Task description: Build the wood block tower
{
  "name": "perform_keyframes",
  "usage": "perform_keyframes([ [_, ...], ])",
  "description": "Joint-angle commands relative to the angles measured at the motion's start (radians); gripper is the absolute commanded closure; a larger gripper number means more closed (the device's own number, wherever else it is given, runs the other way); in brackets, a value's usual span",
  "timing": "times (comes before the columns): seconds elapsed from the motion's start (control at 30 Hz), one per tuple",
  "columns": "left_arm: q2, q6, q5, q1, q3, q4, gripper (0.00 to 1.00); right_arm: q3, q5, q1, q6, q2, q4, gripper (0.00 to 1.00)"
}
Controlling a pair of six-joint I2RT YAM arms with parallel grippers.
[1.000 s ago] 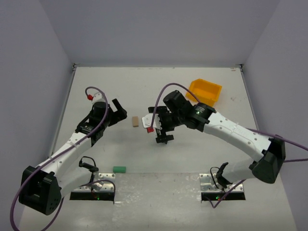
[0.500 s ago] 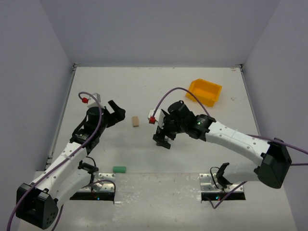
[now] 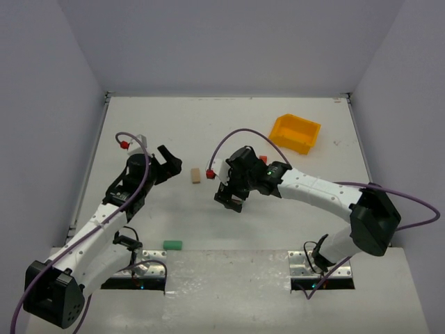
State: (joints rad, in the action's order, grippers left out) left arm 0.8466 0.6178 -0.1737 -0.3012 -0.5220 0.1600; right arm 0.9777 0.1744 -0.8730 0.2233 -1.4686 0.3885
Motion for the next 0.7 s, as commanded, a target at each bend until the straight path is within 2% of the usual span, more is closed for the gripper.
perform_keyframes([
  [0.0,0.003,-0.003,0.010,-0.001,-0.007,-0.043,0.00,0.039,-0.046,-0.003,0.020,-0.020,-0.042,0.01],
  [0.67,0.016,-0.004,0.001,-0.001,-0.008,-0.044,0.00,0.002,-0.111,-0.003,0.094,-0.093,-0.110,0.02],
])
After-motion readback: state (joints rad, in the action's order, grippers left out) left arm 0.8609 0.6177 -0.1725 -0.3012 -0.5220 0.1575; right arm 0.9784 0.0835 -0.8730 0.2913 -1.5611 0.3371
